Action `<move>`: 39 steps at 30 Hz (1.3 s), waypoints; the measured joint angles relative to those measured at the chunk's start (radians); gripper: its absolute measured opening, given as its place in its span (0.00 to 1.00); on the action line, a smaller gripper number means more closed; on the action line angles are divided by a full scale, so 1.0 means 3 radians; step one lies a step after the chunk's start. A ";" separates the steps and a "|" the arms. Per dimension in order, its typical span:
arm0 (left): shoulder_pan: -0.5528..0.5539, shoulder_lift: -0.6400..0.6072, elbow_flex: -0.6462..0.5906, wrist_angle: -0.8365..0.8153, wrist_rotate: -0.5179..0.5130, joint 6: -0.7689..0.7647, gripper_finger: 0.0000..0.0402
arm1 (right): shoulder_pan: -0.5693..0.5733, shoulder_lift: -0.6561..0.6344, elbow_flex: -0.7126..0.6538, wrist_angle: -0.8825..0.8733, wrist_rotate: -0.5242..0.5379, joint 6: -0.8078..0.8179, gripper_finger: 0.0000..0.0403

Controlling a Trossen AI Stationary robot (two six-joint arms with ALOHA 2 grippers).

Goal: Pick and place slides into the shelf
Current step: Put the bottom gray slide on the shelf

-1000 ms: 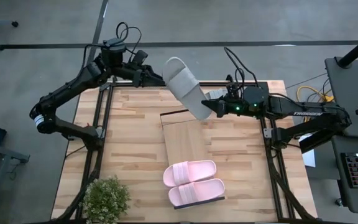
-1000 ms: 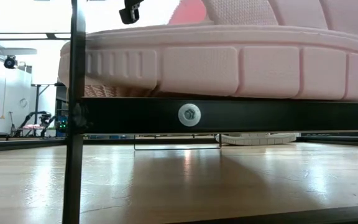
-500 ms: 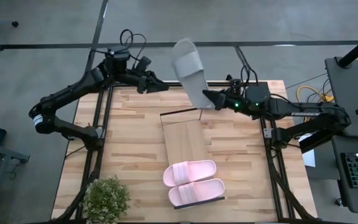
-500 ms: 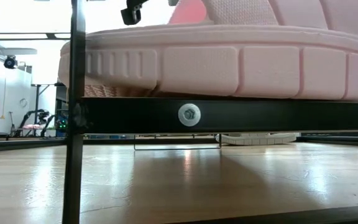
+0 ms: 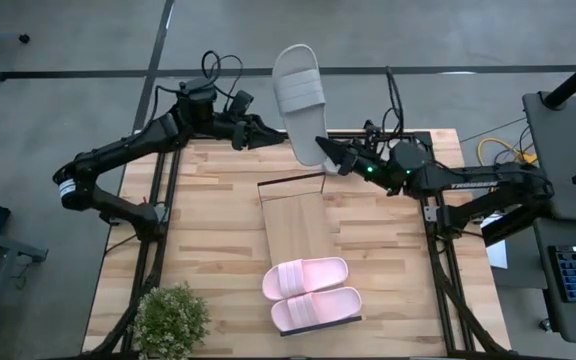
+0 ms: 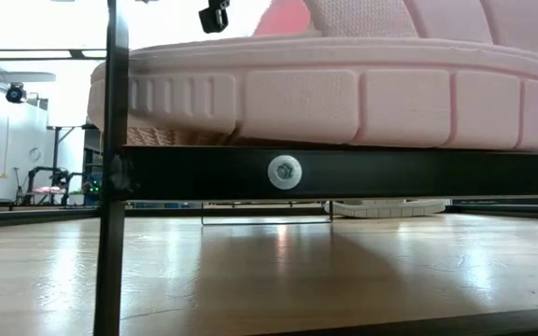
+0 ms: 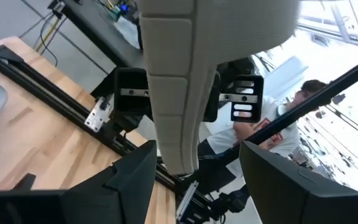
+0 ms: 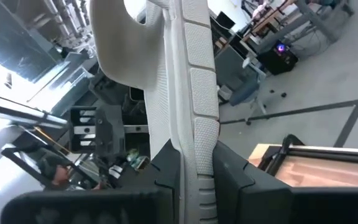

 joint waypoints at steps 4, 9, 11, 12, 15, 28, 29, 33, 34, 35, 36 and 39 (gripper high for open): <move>-0.0051 0.0018 -0.0010 -0.0037 -0.0029 -0.0008 0.54 | 0.0001 0.0121 0.0000 0.0102 -0.0007 0.0048 0.11; -0.0104 0.0014 -0.0048 -0.0023 -0.0118 -0.0008 0.54 | 0.0002 0.0168 0.0000 0.0150 -0.0021 0.0079 0.11; -0.0116 0.0011 -0.0055 -0.0005 -0.0167 -0.0006 0.54 | 0.0015 0.0180 0.0000 0.0213 -0.0021 0.0071 0.11; -0.0126 0.0008 -0.0055 0.0003 -0.0186 -0.0007 0.54 | 0.0019 0.0184 0.0000 0.0245 -0.0021 0.0065 0.11; -0.0149 0.0015 -0.0060 0.0050 -0.0182 -0.0003 0.54 | 0.0036 0.0195 0.0001 0.0310 -0.0087 0.0042 0.11; -0.0199 0.0012 -0.0163 0.0361 -0.0321 -0.0158 0.54 | 0.0123 0.0512 0.0291 0.0323 -0.0148 0.0055 0.11; -0.0200 0.0009 -0.0162 0.0363 -0.0333 -0.0154 0.54 | 0.0126 0.0550 0.0328 0.0318 -0.0165 0.0053 0.11; -0.0207 -0.0017 -0.0161 0.0365 -0.0339 -0.0136 0.54 | 0.0155 0.0662 0.0456 0.0299 -0.0172 0.0015 0.11; -0.0208 -0.0023 -0.0160 0.0369 -0.0336 -0.0135 0.54 | 0.0157 0.0667 0.0473 0.0295 -0.0174 0.0015 0.11; -0.0209 -0.0029 -0.0161 0.0362 -0.0320 -0.0135 0.53 | 0.0159 0.0658 0.0474 0.0288 -0.0180 0.0013 0.11; -0.0209 -0.0031 -0.0160 0.0359 -0.0319 -0.0133 0.53 | 0.0159 0.0649 0.0474 0.0265 -0.0194 0.0011 0.11; -0.0209 -0.0048 -0.0161 0.0333 -0.0312 -0.0082 0.53 | 0.0158 0.0595 0.0474 0.0162 -0.0211 0.0000 0.11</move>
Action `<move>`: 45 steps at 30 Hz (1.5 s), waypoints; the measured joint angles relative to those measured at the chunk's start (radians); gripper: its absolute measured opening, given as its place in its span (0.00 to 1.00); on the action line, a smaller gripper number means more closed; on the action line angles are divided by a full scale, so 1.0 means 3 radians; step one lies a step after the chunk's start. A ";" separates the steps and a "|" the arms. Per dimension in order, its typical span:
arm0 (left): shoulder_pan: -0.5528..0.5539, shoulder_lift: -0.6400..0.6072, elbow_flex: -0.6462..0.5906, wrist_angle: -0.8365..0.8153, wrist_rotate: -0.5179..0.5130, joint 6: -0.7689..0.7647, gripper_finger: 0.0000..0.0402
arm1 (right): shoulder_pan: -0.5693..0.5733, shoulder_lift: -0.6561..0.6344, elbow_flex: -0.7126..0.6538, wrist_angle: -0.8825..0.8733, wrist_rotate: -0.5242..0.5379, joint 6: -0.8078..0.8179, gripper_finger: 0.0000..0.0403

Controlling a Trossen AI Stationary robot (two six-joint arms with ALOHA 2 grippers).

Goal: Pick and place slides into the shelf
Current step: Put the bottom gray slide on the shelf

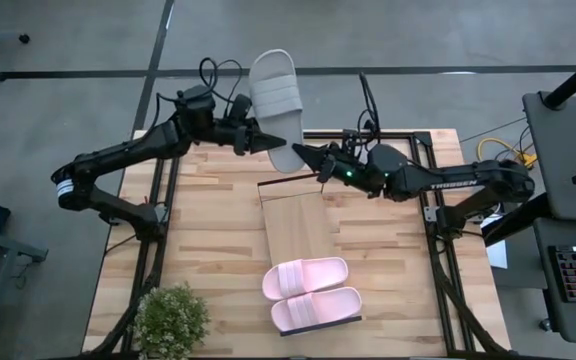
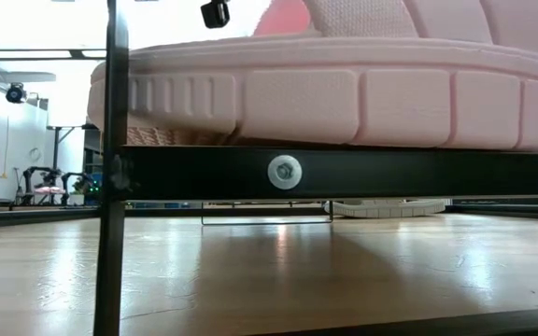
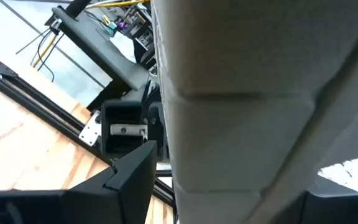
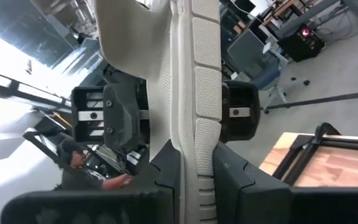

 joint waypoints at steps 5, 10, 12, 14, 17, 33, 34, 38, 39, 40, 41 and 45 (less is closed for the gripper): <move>-0.0005 -0.0008 0.0000 -0.0001 0.0023 0.0022 0.53 | 0.0005 -0.0032 0.0000 -0.0042 -0.0019 -0.0018 0.11; -0.0004 0.0006 0.0000 0.0000 0.0021 0.0035 0.40 | 0.0024 -0.0029 0.0000 -0.0061 -0.0017 -0.0008 0.11; -0.0003 0.0009 0.0000 -0.0004 0.0014 0.0038 0.30 | 0.0031 -0.0029 0.0000 -0.0074 -0.0014 -0.0007 0.11; -0.0001 0.0012 0.0000 -0.0021 0.0003 0.0087 0.20 | 0.0036 -0.0029 0.0000 -0.0075 -0.0012 -0.0012 0.11; -0.0001 0.0013 0.0000 -0.0025 0.0036 0.0100 0.13 | 0.0046 -0.0029 0.0000 -0.0079 -0.0016 0.0020 0.13; -0.0005 0.0023 -0.0006 -0.0094 0.0416 0.0096 0.12 | 0.0051 -0.0089 -0.0004 -0.0386 -0.0636 0.0245 0.28; -0.0005 0.0024 -0.0006 -0.0125 0.0414 0.0096 0.12 | 0.0051 -0.0106 -0.0004 -0.0475 -0.0662 0.0251 0.29; -0.0001 0.0024 -0.0006 -0.0241 0.0452 0.0118 0.12 | 0.0052 -0.0185 -0.0005 -0.0766 -0.0686 0.0297 0.37; 0.0001 0.0024 -0.0006 -0.0248 0.0486 0.0120 0.12 | 0.0052 -0.0213 -0.0005 -0.0824 -0.0689 0.0297 0.38; 0.0002 0.0024 -0.0006 -0.0254 0.0505 0.0120 0.12 | 0.0052 -0.0245 -0.0005 -0.0894 -0.0689 0.0298 0.40; 0.0002 0.0024 -0.0006 -0.0253 0.0523 0.0122 0.12 | 0.0052 -0.0281 -0.0005 -0.0964 -0.0688 0.0298 0.42; 0.0004 0.0024 -0.0009 -0.0280 0.0684 0.0121 0.12 | 0.0053 -0.0467 -0.0005 -0.1369 -0.0683 0.0295 0.46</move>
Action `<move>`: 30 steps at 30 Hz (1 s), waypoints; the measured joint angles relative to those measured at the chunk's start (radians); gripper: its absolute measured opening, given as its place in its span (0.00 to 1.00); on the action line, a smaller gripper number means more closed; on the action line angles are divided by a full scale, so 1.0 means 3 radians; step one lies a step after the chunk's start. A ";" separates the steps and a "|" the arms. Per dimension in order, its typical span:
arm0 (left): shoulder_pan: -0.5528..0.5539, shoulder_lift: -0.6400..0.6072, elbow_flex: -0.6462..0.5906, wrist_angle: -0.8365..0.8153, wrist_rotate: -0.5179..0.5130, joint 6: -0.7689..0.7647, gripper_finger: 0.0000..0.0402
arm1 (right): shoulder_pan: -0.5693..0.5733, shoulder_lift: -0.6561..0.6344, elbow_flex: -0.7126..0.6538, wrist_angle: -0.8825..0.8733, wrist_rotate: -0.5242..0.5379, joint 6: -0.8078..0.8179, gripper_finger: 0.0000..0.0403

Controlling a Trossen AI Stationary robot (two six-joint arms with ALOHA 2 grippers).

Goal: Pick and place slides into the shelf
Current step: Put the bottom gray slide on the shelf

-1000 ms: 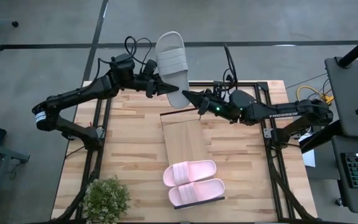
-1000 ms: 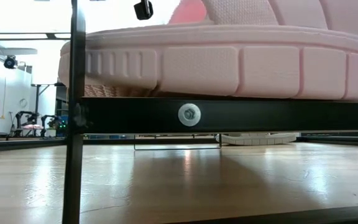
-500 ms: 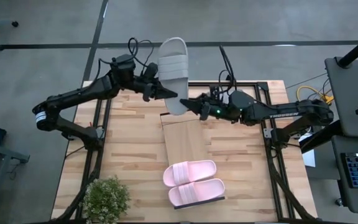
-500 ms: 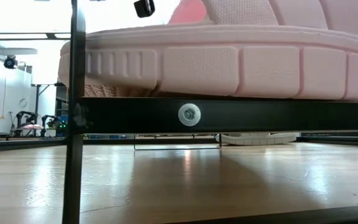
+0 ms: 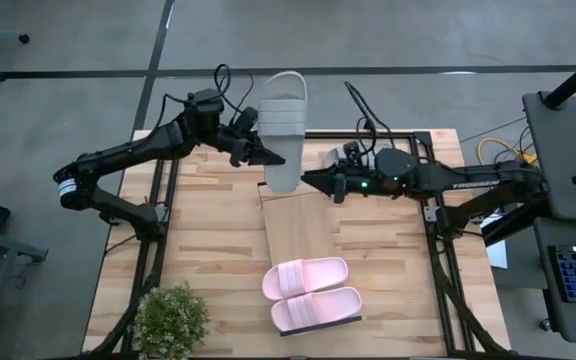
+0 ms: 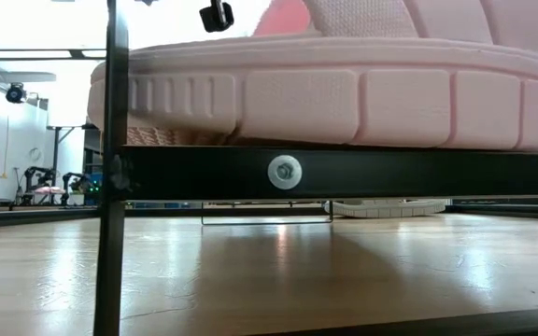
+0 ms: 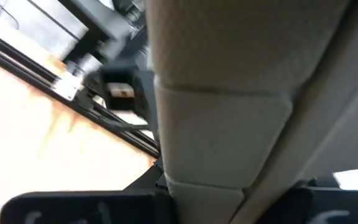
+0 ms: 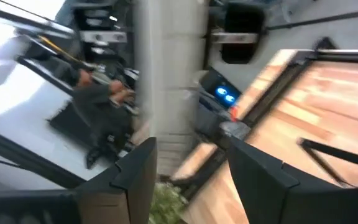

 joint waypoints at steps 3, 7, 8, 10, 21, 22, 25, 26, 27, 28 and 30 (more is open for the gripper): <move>-0.0001 -0.0016 0.0000 -0.0034 0.0231 -0.0004 0.12 | -0.0005 -0.0185 -0.0004 -0.0362 0.0048 -0.0015 0.48; 0.0000 -0.0011 -0.0007 -0.0201 0.0447 -0.0010 0.12 | -0.0006 -0.0375 -0.0004 -0.0646 0.0074 -0.0017 0.49; 0.0001 -0.0011 -0.0019 -0.0196 0.0493 -0.0016 0.12 | -0.0005 -0.0413 -0.0004 -0.0671 0.0070 -0.0007 0.49; 0.0000 -0.0011 -0.0031 -0.0194 0.0594 -0.0035 0.12 | -0.0002 -0.0461 -0.0004 -0.0695 0.0051 0.0011 0.49; -0.0028 0.0009 -0.0042 -0.0614 0.1173 0.0029 0.12 | -0.0009 -0.0524 -0.0004 -0.0996 -0.0257 0.0230 0.49; -0.0028 0.0016 -0.0043 -0.0656 0.1223 0.0060 0.12 | -0.0009 -0.0524 -0.0004 -0.1060 -0.0282 0.0246 0.49; -0.0028 0.0017 -0.0043 -0.0825 0.1304 0.0141 0.12 | -0.0009 -0.0532 -0.0004 -0.1227 -0.0315 0.0311 0.49; -0.0028 0.0017 -0.0043 -0.0892 0.1315 0.0179 0.12 | -0.0009 -0.0539 -0.0004 -0.1258 -0.0316 0.0321 0.49; -0.0028 0.0017 -0.0043 -0.0988 0.1324 0.0237 0.12 | -0.0009 -0.0550 -0.0004 -0.1272 -0.0316 0.0320 0.49; -0.0028 0.0017 -0.0043 -0.1090 0.1329 0.0289 0.12 | -0.0010 -0.0571 -0.0004 -0.1273 -0.0316 0.0313 0.49; -0.0030 0.0017 -0.0043 -0.1268 0.1336 0.0412 0.12 | -0.0042 -0.0615 -0.0004 -0.1278 -0.0320 0.0305 0.49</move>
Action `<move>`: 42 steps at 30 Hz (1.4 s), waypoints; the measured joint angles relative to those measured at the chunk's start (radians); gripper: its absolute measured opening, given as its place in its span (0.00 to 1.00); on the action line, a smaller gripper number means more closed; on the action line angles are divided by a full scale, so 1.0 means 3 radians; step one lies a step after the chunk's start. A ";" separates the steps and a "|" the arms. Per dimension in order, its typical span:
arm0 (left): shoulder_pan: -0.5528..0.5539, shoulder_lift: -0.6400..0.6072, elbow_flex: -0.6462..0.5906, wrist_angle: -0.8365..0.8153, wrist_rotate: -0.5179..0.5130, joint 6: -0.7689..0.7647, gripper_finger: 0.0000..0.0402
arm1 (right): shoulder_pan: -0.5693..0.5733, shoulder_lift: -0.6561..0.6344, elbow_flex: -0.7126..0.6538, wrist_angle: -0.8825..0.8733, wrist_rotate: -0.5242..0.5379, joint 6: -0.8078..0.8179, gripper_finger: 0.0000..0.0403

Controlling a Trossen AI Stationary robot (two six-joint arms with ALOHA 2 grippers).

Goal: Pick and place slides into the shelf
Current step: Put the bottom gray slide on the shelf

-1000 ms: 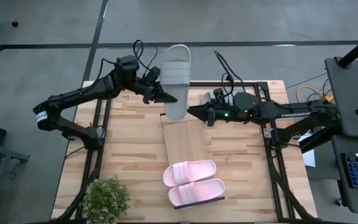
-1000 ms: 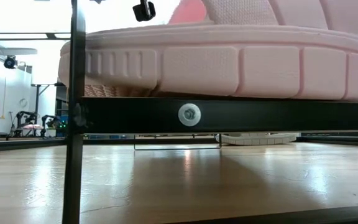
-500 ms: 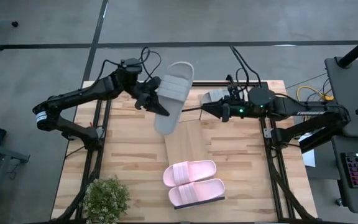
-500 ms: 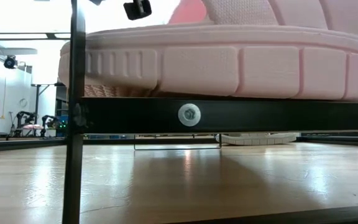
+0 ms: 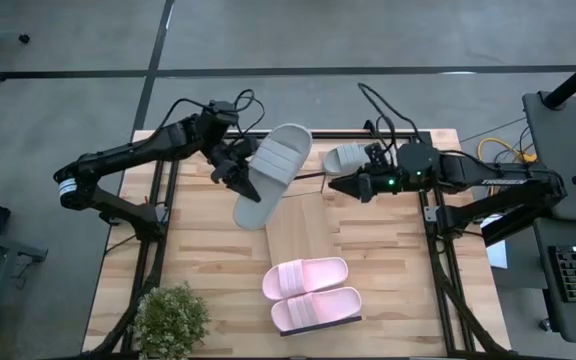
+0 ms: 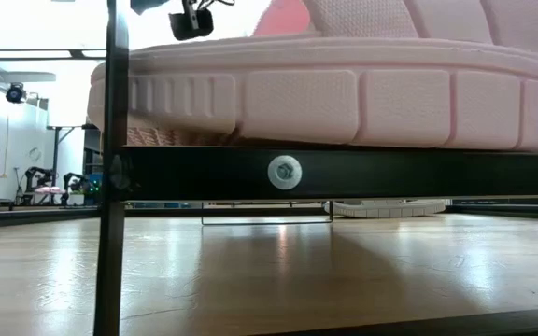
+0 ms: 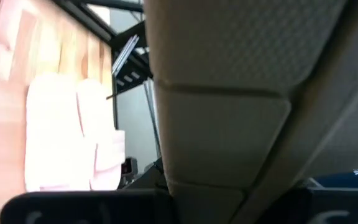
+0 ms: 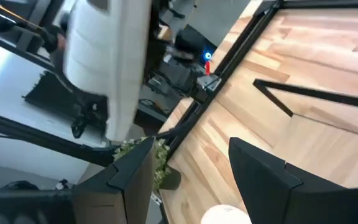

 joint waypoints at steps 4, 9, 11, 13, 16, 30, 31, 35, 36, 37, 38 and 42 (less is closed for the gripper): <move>-0.0009 0.0006 -0.0020 -0.0223 0.0010 0.0210 0.12 | -0.0114 -0.0125 0.0001 0.0011 -0.0020 -0.0002 0.49; -0.0066 0.0006 -0.0131 -0.0206 0.0008 0.0217 0.12 | -0.0275 -0.0160 0.0003 0.0077 -0.0264 0.0003 0.49; -0.0118 0.0017 -0.0217 -0.0175 0.0014 0.0202 0.12 | -0.0334 -0.0131 0.0003 0.0085 -0.0417 0.0004 0.49; -0.0178 0.0037 -0.0285 -0.0173 0.0046 0.0199 0.12 | -0.0370 -0.0082 0.0003 0.0094 -0.0505 0.0014 0.49; -0.0278 0.0072 -0.0327 -0.0097 0.0071 0.0191 0.12 | -0.0408 -0.0001 -0.0003 0.0237 -0.0625 0.0016 0.49; -0.0447 0.0136 -0.0332 -0.0008 0.0130 0.0161 0.12 | -0.0431 0.0141 -0.0058 0.0607 -0.0852 0.0045 0.49; -0.0450 0.0135 -0.0332 -0.0007 0.0131 0.0161 0.12 | -0.0430 0.0141 -0.0071 0.0609 -0.0853 0.0056 0.49; -0.0462 0.0135 -0.0332 -0.0003 0.0124 0.0157 0.12 | -0.0409 0.0143 -0.0118 0.0679 -0.0854 0.0095 0.49; -0.0463 0.0135 -0.0332 0.0004 0.0125 0.0158 0.12 | -0.0402 0.0143 -0.0129 0.0700 -0.0855 0.0108 0.49; -0.0463 0.0135 -0.0332 0.0004 0.0125 0.0157 0.12 | -0.0400 0.0150 -0.0139 0.0717 -0.0857 0.0114 0.49; -0.0464 0.0135 -0.0332 0.0004 0.0124 0.0157 0.12 | -0.0393 0.0159 -0.0149 0.0744 -0.0860 0.0121 0.49; -0.0464 0.0135 -0.0332 0.0041 0.0122 0.0155 0.12 | -0.0372 0.0215 -0.0171 0.0879 -0.0858 0.0156 0.49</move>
